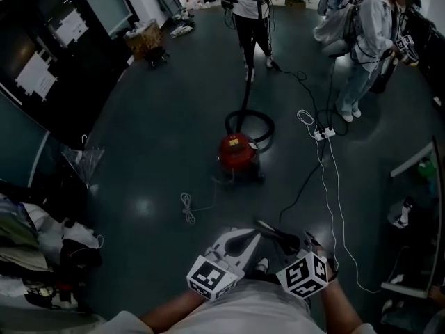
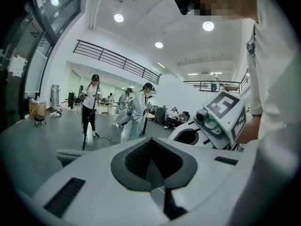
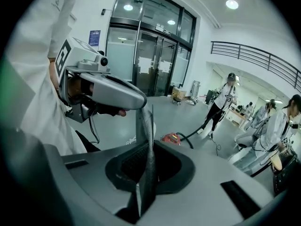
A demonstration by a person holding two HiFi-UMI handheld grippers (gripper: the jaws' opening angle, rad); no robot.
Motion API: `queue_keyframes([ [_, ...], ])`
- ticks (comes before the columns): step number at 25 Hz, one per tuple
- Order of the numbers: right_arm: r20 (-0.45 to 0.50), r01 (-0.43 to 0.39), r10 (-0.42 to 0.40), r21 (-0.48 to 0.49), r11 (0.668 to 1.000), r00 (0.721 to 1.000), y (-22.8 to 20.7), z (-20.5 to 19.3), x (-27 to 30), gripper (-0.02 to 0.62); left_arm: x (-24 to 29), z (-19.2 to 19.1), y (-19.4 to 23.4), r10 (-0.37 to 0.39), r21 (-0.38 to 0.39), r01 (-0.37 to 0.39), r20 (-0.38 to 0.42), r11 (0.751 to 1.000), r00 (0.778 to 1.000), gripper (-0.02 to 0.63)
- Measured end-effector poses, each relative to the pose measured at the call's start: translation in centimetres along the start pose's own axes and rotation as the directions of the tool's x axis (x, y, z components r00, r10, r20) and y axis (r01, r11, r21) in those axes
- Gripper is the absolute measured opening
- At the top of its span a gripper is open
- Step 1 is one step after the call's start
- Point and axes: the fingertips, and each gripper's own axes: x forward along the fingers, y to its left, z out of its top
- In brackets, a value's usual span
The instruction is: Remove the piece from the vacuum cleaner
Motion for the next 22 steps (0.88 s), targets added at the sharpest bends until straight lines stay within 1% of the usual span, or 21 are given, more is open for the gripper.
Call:
queue_keyframes([
  [4, 0.028, -0.038, 0.038, -0.005, 0.999, 0.999, 1.8, 0.3, -1.6, 0.038, -1.3, 0.4, -2.3, 0.007, 0.008, -0.007, -0.005, 1.000, 1.000, 0.006],
  [8, 0.044, -0.044, 0.044, -0.009, 0.999, 0.998, 3.0, 0.3, -1.7, 0.038, -1.8, 0.2, -3.3, 0.004, 0.025, -0.004, -0.008, 1.000, 1.000, 0.006],
  [14, 0.051, -0.060, 0.062, -0.029, 0.998, 0.997, 3.7, 1.2, -0.9, 0.038, -2.5, 0.5, -2.6, 0.031, 0.021, -0.031, 0.002, 0.999, 1.000, 0.006],
  [22, 0.058, -0.053, 0.056, -0.039, 0.998, 0.997, 2.7, 2.4, 0.2, 0.038, -2.7, 0.6, -0.8, 0.052, 0.009, -0.052, 0.008, 0.999, 0.999, 0.006],
])
